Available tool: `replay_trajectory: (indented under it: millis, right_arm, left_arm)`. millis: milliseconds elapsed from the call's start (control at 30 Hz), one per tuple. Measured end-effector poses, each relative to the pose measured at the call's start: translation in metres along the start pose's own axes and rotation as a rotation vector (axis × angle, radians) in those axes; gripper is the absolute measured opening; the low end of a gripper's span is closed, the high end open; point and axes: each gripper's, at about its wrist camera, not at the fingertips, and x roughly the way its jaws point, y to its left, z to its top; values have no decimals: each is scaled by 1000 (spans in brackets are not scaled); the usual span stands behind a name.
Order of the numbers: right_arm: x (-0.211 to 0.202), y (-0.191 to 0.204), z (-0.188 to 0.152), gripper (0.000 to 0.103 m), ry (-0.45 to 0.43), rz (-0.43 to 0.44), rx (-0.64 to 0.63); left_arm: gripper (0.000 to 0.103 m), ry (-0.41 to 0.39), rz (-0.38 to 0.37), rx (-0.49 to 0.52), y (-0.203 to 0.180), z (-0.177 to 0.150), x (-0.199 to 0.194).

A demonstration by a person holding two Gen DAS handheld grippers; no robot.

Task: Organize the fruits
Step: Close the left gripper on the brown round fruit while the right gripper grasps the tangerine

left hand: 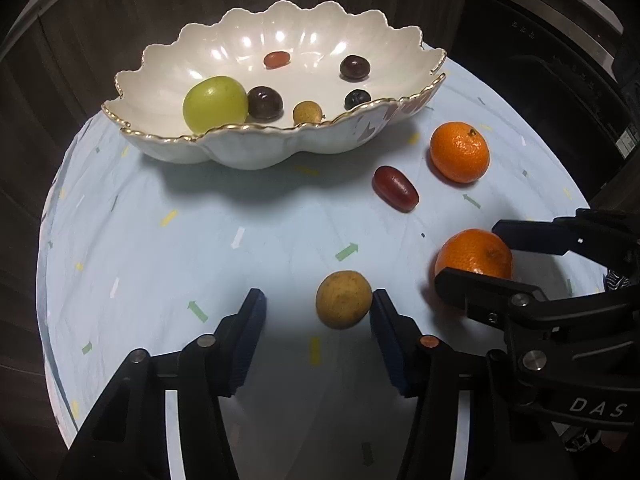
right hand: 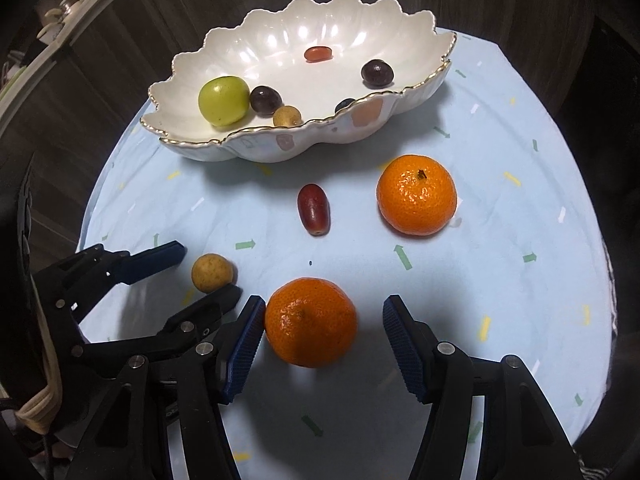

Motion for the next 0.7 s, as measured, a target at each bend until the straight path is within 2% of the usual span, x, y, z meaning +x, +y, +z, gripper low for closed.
replay_trajectory:
  millis: [100,133,233,700]
  right_arm:
    - [4,-2,2,47,19,48,20]
    - [6,-2,2,47,27,63,25]
    - [5,0,2,45,19,62,14]
    - [-12,2,2,44,-26,53,-7]
  left_arm:
    - [40,-5,-6,14,-3,1,0]
    - [34,-7,-11,22,-5,1,0]
    - [27,-9,-18,32,-9,1,-1]
    - [26,-35,-6,10,-10,3,-17]
